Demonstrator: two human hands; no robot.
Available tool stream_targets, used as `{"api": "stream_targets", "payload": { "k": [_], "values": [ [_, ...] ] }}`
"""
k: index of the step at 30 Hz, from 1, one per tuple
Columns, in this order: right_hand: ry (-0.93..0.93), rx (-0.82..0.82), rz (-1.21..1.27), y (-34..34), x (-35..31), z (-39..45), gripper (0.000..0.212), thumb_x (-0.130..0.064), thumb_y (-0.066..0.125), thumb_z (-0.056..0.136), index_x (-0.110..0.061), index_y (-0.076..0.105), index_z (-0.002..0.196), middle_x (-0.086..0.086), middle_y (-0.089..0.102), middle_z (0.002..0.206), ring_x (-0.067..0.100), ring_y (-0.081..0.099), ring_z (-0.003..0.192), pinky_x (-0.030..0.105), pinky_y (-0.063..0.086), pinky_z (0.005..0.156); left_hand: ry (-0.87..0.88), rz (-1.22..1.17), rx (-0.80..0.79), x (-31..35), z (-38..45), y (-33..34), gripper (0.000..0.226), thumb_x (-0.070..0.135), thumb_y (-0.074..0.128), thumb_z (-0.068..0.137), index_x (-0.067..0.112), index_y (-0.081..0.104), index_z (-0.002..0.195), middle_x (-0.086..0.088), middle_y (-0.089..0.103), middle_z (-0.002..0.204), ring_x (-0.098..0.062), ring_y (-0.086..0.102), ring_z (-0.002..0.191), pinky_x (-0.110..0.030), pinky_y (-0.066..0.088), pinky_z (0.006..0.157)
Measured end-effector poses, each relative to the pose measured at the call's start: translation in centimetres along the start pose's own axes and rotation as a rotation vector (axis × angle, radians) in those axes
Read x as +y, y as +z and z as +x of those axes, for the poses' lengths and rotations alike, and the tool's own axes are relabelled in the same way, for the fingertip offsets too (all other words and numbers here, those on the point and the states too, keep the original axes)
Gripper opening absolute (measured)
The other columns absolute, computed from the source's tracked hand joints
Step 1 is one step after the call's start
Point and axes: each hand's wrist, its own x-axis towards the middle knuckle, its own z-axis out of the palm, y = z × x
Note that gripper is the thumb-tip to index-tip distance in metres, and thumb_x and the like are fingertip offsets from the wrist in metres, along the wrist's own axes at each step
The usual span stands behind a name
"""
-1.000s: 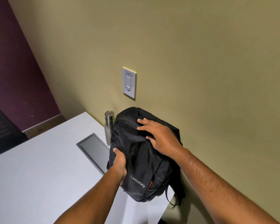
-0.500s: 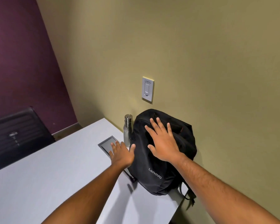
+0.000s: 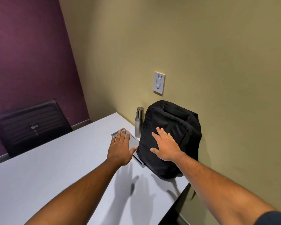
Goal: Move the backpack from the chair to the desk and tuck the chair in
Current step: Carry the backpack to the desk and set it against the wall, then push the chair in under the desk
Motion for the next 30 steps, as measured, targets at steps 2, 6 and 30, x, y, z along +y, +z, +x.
{"api": "stream_targets", "payload": {
  "k": [2, 6, 30],
  "values": [
    [-0.011, 0.001, -0.022, 0.0, -0.2, -1.0, 0.083, -0.055, 0.053, 0.106, -0.02, 0.013, 0.17, 0.007, -0.005, 0.179, 0.025, -0.007, 0.165, 0.048, 0.006, 0.134, -0.034, 0.029, -0.004, -0.4, -1.9, -0.4, 0.082, 0.067, 0.022, 0.101, 0.018, 0.003, 0.164, -0.008, -0.01, 0.171, -0.029, -0.014, 0.157, -0.049, 0.001, 0.128],
    [-0.037, 0.007, -0.064, -0.4, -0.1, -3.1, 0.086, -0.063, 0.045, 0.106, -0.019, 0.009, 0.17, 0.009, -0.005, 0.179, 0.027, -0.005, 0.165, 0.048, 0.007, 0.134, -0.074, 0.086, 0.007, -0.5, -5.8, -1.1, 0.082, 0.066, 0.018, 0.101, 0.016, 0.0, 0.163, -0.01, -0.012, 0.171, -0.03, -0.016, 0.156, -0.049, 0.0, 0.129],
    [-0.122, 0.0, -0.13, -1.6, -1.6, -26.1, 0.093, -0.07, 0.041, 0.103, -0.017, 0.005, 0.17, 0.01, -0.002, 0.179, 0.03, -0.001, 0.165, 0.052, 0.011, 0.133, -0.168, 0.064, -0.021, 5.9, -31.2, -1.2, 0.081, 0.06, 0.028, 0.105, 0.01, -0.001, 0.163, -0.014, -0.013, 0.17, -0.031, -0.012, 0.157, -0.043, 0.002, 0.128]
  ]
}}
